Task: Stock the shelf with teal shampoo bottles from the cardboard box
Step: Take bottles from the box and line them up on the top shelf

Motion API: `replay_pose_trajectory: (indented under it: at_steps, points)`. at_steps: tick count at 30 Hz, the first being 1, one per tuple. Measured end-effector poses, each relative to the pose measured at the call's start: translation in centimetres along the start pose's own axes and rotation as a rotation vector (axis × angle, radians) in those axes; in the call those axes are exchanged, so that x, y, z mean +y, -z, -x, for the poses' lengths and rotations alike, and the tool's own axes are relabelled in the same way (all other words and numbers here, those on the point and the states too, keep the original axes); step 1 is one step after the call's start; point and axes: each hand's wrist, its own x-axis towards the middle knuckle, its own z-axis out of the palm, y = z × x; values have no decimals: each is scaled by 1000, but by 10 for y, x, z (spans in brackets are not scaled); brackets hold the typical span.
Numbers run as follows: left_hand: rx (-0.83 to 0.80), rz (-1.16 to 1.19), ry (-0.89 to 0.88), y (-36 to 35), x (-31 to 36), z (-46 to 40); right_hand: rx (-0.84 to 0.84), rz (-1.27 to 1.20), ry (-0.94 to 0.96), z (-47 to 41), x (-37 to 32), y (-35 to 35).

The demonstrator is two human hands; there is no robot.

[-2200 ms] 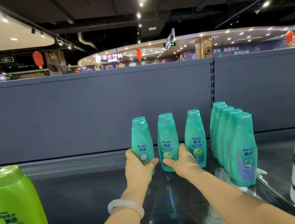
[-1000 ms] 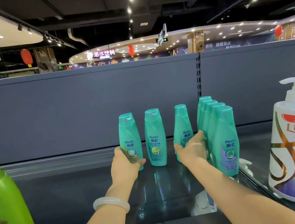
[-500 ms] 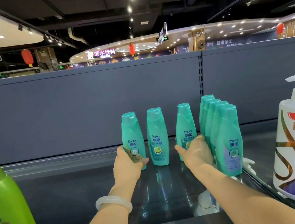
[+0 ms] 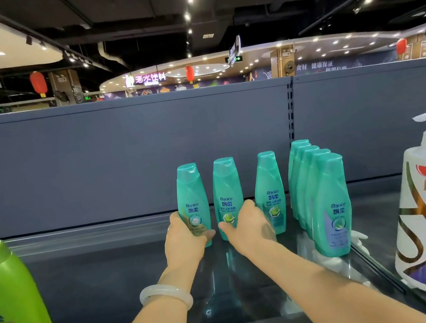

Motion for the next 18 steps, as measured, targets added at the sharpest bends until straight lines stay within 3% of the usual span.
replay_pose_trajectory:
  at_steps: [5,18]
  points:
    - [1,-9,-10,0,-1,-1,24,-32,-105,-9,0,-12]
    - [-23,12,8,-1,1,-1,8,48,-63,-18,9,-14]
